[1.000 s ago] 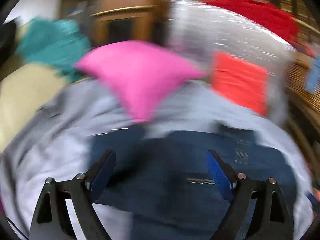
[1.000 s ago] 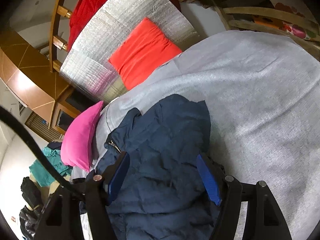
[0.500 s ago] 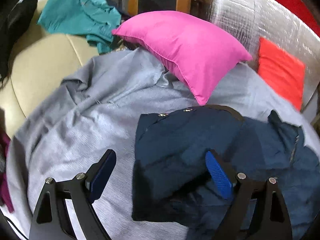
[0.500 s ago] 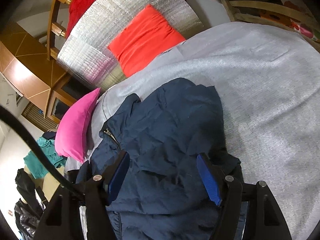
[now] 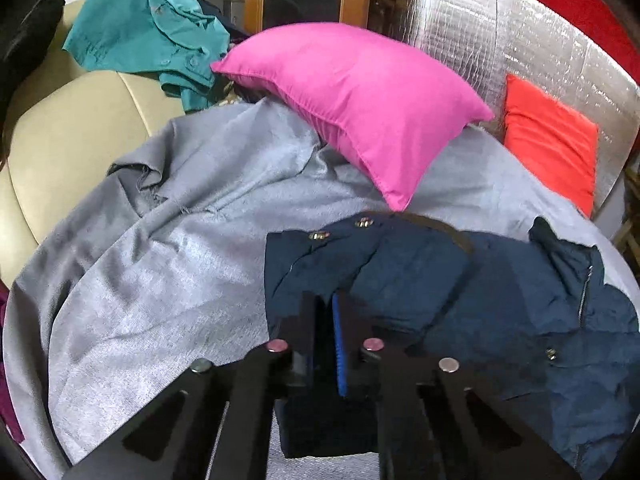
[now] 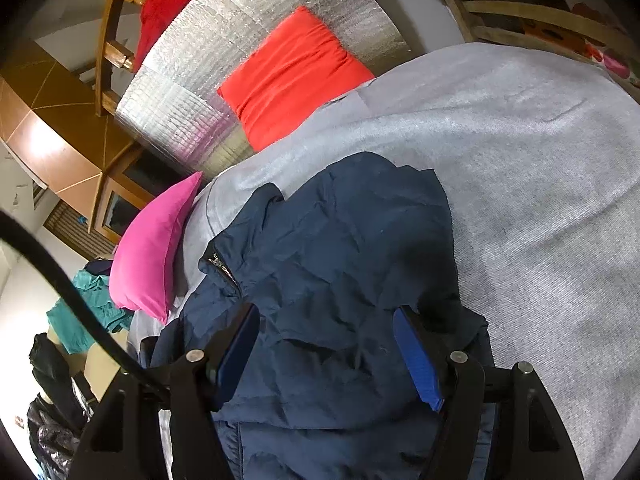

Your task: Fold large clothes

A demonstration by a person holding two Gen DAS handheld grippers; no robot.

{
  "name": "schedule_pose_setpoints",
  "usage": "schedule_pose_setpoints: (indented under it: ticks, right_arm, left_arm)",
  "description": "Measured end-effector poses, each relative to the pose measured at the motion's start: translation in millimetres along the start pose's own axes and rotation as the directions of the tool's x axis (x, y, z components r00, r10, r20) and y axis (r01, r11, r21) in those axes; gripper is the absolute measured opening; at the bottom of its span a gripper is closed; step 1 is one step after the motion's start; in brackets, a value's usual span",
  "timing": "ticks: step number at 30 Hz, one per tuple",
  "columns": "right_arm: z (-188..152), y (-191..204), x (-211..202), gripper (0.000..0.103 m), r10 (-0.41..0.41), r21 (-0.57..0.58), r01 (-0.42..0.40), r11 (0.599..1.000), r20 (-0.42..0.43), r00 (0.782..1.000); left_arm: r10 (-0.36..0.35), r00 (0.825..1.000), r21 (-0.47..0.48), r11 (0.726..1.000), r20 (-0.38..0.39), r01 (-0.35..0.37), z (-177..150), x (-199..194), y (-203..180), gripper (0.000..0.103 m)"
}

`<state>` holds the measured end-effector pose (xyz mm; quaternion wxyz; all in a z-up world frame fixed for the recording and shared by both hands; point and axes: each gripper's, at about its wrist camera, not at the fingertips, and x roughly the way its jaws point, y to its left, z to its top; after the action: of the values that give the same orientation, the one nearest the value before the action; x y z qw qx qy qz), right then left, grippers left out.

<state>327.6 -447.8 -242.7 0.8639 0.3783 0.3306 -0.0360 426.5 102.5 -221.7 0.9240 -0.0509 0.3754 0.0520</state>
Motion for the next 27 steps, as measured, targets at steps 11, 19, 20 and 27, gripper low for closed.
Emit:
schedule_pose_setpoints:
  ticks: [11,19,20,27]
  right_arm:
    - [0.9,0.5,1.7,0.073,0.005,0.012,-0.005,1.000,-0.009,1.000]
    - [-3.7,3.2,7.9,0.073,-0.005,0.002,0.005,1.000,-0.020,1.000]
    - [-3.8,3.1,8.2,0.073,-0.006,0.001,0.006,1.000,-0.020,1.000]
    - [-2.5,2.3,8.4,0.073,-0.003,-0.001,0.003,1.000,-0.015,1.000]
  left_arm:
    - [-0.056,0.998,0.015,0.998,0.028,0.055,-1.2,-33.4,2.3,0.091]
    - [0.078,0.995,0.221,0.973,-0.065,-0.062,-19.9,2.5,-21.1,0.092]
    - [0.088,0.994,0.216,0.974,-0.068,-0.072,-20.7,8.8,-18.0,0.092]
    - [0.064,0.997,0.122,0.991,-0.037,-0.059,-10.2,11.1,-2.8,0.024]
